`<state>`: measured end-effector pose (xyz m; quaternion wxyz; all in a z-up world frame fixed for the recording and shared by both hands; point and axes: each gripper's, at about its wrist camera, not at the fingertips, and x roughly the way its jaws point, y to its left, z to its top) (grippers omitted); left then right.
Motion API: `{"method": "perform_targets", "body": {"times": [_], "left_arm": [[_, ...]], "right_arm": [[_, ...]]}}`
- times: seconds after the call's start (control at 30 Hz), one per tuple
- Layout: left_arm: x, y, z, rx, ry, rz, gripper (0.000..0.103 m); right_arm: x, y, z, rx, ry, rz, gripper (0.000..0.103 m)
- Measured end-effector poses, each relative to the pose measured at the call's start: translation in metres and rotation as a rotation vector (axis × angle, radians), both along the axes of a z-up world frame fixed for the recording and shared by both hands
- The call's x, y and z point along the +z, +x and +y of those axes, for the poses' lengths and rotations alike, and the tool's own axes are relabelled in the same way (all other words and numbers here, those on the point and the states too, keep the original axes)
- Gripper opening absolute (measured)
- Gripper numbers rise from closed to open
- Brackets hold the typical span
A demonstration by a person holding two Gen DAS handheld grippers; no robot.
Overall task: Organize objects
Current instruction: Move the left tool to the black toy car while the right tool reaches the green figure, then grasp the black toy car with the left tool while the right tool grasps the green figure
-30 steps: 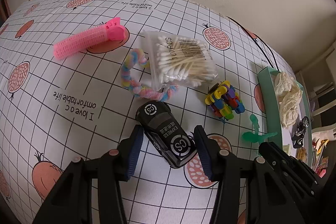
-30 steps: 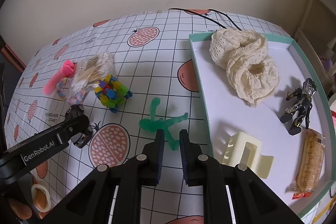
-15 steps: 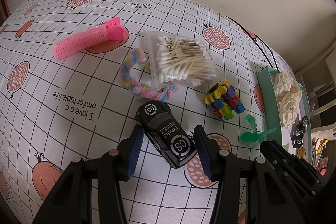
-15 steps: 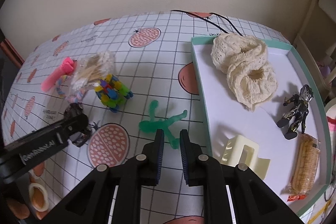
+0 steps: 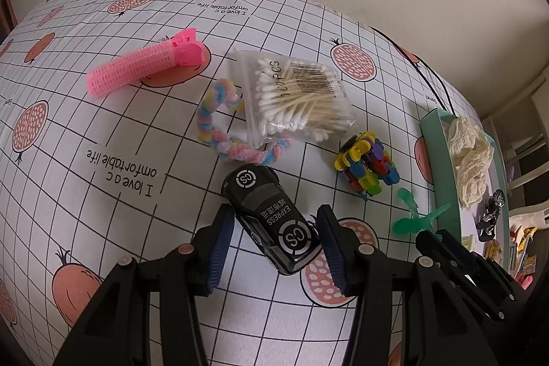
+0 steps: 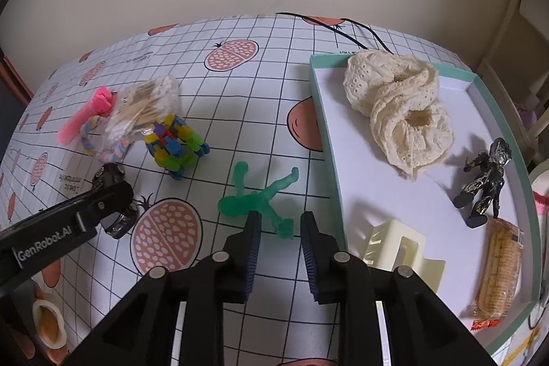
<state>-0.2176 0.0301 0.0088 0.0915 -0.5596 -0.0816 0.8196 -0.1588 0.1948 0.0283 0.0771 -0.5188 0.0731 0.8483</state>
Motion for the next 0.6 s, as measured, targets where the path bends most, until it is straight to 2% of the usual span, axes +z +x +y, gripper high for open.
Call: {"method": "perform_targets", "body": {"times": [0.07,0.13,0.23,0.43,0.5,0.57,0.6], "left_arm": [[0.000,0.000,0.000,-0.001,0.001,0.000,0.051],[0.000,0.000,-0.001,0.000,0.001,0.000,0.051],[0.000,0.000,0.000,-0.001,0.001,0.000,0.051],[0.000,0.001,-0.002,0.002,0.005,-0.001,0.050],[0.001,0.001,-0.004,0.009,0.017,-0.008,0.048],[0.000,0.001,-0.006,0.013,0.034,-0.020,0.039],[0.000,0.001,-0.006,0.014,0.037,-0.023,0.039]], "right_arm": [[0.001,0.001,-0.003,0.011,0.006,0.016,0.026],[0.002,0.002,-0.006,0.024,0.022,0.034,0.017],[0.005,0.003,-0.014,0.052,0.051,0.045,0.013],[0.015,0.004,-0.021,0.078,0.089,0.080,0.013],[0.020,0.004,-0.020,0.077,0.085,0.093,0.013],[0.025,0.003,-0.019,0.079,0.083,0.104,0.013],[0.026,0.003,-0.018,0.077,0.080,0.108,0.013]]}}
